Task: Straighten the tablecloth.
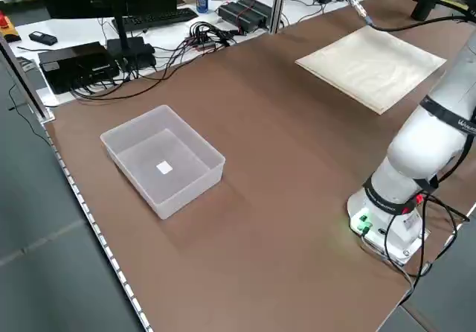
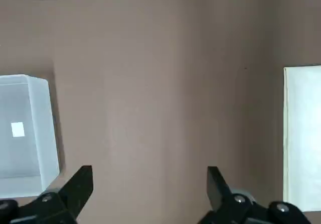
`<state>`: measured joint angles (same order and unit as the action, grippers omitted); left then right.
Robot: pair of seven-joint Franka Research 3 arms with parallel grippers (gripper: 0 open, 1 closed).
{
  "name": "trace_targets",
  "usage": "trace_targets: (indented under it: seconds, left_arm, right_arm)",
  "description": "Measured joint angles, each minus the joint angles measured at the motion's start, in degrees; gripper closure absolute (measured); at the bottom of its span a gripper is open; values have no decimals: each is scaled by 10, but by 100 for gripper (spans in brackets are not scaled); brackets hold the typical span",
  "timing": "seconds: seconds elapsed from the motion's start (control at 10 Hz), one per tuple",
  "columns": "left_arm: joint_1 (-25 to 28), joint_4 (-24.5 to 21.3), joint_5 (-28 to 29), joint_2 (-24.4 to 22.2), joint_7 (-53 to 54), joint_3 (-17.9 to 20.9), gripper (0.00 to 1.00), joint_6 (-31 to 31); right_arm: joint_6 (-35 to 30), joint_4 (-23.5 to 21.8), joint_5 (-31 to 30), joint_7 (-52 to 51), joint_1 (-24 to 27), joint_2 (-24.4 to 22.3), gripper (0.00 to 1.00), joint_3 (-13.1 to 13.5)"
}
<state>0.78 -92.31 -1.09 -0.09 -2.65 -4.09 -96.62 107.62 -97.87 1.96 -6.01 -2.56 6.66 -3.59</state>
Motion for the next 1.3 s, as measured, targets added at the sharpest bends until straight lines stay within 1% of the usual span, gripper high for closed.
trace_targets:
  seconds: [0.2,0.3,0.4,0.5,0.6,0.9,1.1,1.3]
  left_arm:
    - [0,0,0,0,0,0,0,0]
    - [0,0,0,0,0,0,0,0]
    - [0,0,0,0,0,0,0,0]
    - [0,0,0,0,0,0,0,0]
    - [0,0,0,0,0,0,0,0]
    - [0,1,0,0,0,1,0,0]
    - [0,1,0,0,0,2,0,0]
    - [0,1,0,0,0,2,0,0]
  right_arm:
    - [-14,10,-18,-7,15,-29,0,57]
    - [-38,17,-27,-23,19,-40,0,83]
    - [-70,33,-29,-37,26,-45,0,98]
    - [-96,52,-29,-44,38,-46,0,102]
    - [-107,63,-29,-46,47,-46,0,103]
    - [-142,71,-26,-45,51,-46,0,101]
    - [-145,73,-7,-44,51,-46,0,101]
    - [-145,73,-5,-44,51,-46,0,101]
